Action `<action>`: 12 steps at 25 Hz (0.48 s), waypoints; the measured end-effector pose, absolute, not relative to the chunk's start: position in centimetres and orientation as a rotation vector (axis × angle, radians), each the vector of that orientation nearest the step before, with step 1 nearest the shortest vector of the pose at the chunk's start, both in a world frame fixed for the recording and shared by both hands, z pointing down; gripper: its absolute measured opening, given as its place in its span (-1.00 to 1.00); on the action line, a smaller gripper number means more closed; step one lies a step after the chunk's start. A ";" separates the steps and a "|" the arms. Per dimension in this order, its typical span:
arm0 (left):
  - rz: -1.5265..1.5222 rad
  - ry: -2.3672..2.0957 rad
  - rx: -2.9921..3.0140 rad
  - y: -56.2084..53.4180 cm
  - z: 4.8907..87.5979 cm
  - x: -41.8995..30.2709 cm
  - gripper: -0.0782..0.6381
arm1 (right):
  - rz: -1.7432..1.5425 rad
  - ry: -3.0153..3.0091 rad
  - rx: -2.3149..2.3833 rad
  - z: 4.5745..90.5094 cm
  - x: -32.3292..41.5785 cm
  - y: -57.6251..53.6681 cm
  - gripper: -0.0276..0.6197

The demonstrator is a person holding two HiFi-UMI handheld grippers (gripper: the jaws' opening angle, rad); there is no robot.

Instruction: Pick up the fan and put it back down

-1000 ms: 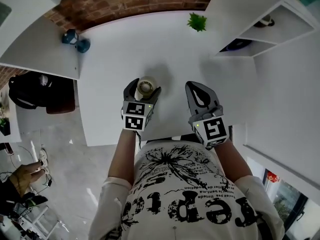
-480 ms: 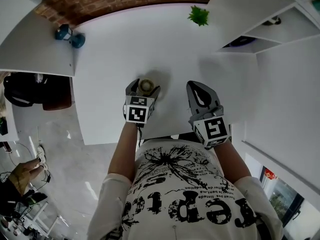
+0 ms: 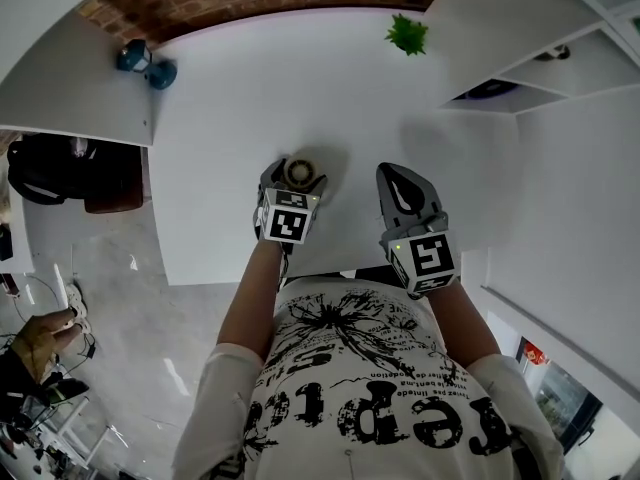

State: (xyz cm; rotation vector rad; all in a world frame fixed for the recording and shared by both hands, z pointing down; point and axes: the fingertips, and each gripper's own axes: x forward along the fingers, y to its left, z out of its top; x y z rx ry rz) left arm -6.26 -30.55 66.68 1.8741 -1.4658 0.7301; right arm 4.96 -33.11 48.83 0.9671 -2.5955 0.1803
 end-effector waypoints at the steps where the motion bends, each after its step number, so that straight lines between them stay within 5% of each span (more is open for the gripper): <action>1: 0.733 -1.465 1.865 -30.5 66.8 -6.2 0.26 | 0.178 -2.597 0.969 48.7 5.0 -33.2 -0.87; 12: 0.465 -1.631 2.000 -31.3 56.5 -6.9 0.27 | 0.133 -2.635 0.985 46.6 5.8 -32.1 -0.87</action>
